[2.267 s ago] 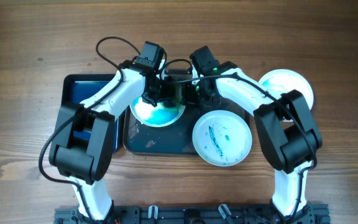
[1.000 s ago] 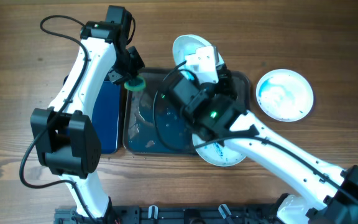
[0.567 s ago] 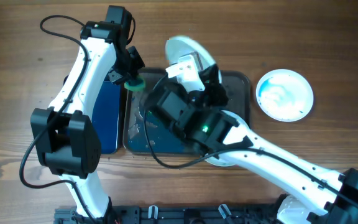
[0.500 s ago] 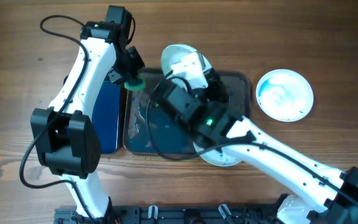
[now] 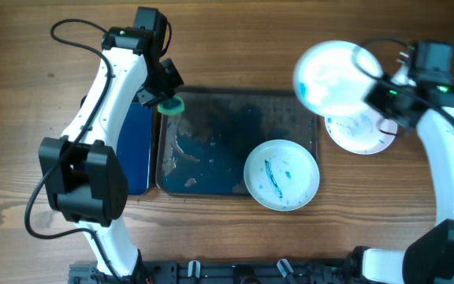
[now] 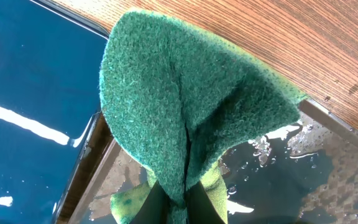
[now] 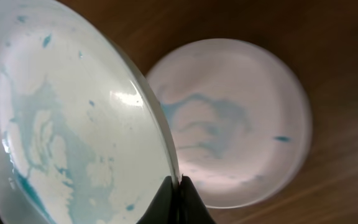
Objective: Clean dirty plates on tray and stack at the side
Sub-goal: 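Lift the plate with the right gripper and stack it on the side plate, then grip the last plate with the right gripper and slide it to the tray center, then scrub the last plate with the sponge in the left gripper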
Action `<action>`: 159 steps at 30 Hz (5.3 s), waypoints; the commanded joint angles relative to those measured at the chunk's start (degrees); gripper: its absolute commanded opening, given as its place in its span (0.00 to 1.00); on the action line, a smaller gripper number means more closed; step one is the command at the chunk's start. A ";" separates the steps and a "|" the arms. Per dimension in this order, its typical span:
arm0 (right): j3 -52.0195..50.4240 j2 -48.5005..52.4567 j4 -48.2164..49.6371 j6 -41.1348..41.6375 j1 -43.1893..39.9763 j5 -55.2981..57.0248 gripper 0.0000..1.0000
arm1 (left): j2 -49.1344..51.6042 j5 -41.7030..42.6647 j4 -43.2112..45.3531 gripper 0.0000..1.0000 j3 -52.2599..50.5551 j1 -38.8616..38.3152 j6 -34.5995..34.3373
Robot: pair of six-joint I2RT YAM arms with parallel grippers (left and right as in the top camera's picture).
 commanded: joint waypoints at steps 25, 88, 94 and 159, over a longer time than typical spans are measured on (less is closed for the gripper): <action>-19.52 0.76 -4.61 -18.08 15.21 -10.01 0.47 | -1.99 -0.79 1.05 0.04 1.11 -0.98 1.64; 5.51 32.52 34.75 -3.32 37.66 -8.39 0.24 | -0.63 0.96 2.16 0.04 -0.85 -6.71 0.72; 5.46 33.97 35.80 -6.14 37.90 -11.80 0.18 | -0.63 0.96 2.40 0.04 -0.85 -6.71 0.72; 5.62 32.79 20.02 5.88 38.18 -17.99 0.04 | 0.15 24.92 23.98 0.04 -32.22 -7.76 16.06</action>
